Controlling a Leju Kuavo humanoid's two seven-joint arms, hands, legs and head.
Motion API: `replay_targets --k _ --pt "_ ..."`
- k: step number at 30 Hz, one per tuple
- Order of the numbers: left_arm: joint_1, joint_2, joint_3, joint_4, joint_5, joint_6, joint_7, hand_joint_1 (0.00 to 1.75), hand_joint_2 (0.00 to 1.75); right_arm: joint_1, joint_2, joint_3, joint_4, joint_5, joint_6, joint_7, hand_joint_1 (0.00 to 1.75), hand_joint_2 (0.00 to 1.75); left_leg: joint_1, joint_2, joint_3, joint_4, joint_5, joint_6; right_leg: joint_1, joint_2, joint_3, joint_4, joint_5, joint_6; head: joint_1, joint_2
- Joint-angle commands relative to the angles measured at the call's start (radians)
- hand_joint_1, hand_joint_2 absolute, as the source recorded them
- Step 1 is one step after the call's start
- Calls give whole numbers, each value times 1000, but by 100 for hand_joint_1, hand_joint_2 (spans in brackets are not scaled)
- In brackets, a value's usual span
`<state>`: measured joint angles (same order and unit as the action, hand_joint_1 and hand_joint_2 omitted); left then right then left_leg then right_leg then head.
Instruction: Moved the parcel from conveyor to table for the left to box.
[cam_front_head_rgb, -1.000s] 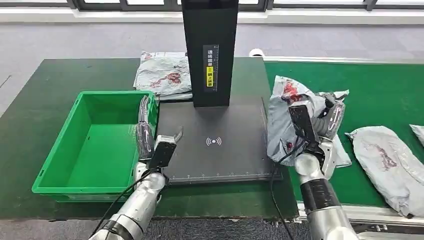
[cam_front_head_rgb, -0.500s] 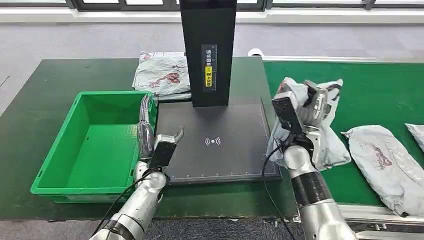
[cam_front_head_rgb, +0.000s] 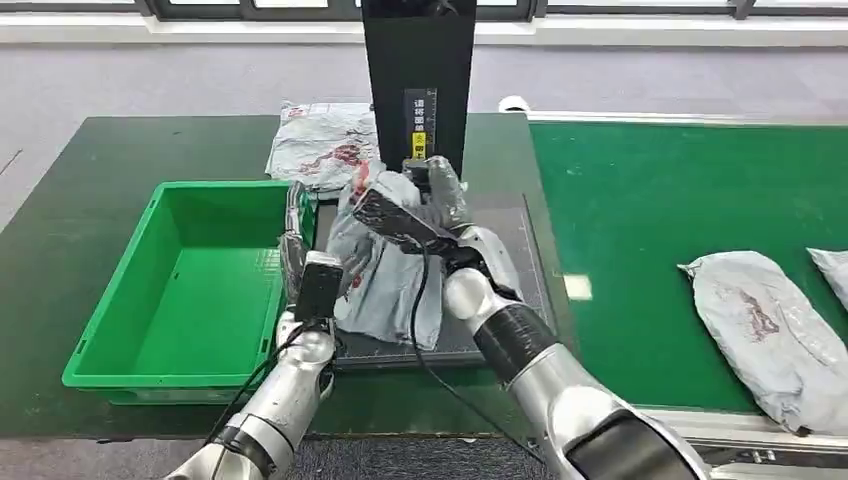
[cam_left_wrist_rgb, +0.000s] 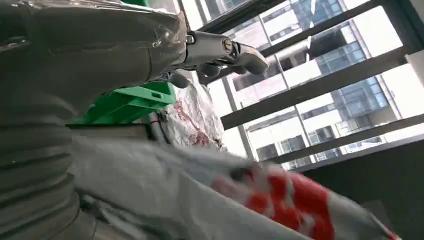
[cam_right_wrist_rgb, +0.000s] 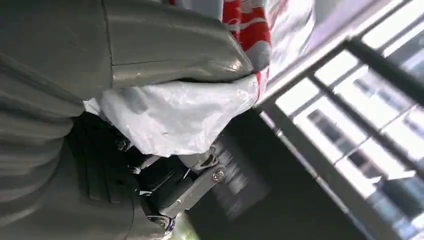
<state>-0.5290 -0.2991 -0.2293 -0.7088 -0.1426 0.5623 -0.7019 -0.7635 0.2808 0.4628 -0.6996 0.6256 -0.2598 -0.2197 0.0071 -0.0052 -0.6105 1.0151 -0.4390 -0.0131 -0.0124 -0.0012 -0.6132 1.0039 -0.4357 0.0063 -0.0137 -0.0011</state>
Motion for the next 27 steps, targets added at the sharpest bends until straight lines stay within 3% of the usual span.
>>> replay_targets --k 1,3,4,8,14,27 --pt "-40 34 -17 68 34 -5 4 0 175 -79 31 130 152 -31 29 -10 175 175 0 3 4 -1 -1 1 0 2 3 -1 0 0 0 0" --pt "-36 41 -30 60 43 0 4 0 175 -78 23 156 161 -19 45 19 175 175 0 3 4 -1 -1 0 0 2 3 -2 0 0 0 0" --pt "-34 43 -34 55 45 0 4 0 175 -74 19 165 164 -11 41 27 0 0 0 2 3 -1 -1 0 0 2 3 -2 0 0 0 0" --pt "-14 58 -52 20 47 19 4 0 175 -43 -26 194 174 38 25 111 0 0 0 2 5 -3 0 0 0 1 5 -3 0 -1 0 0" --pt "26 88 -57 -22 55 28 4 0 175 83 -136 148 54 39 -36 98 0 0 0 -2 4 -3 0 0 1 -3 6 -4 0 0 0 0" --pt "24 86 -57 -19 55 29 4 0 175 82 -130 146 39 47 -27 112 0 0 0 1 3 -2 0 0 0 0 3 -3 0 0 0 0"
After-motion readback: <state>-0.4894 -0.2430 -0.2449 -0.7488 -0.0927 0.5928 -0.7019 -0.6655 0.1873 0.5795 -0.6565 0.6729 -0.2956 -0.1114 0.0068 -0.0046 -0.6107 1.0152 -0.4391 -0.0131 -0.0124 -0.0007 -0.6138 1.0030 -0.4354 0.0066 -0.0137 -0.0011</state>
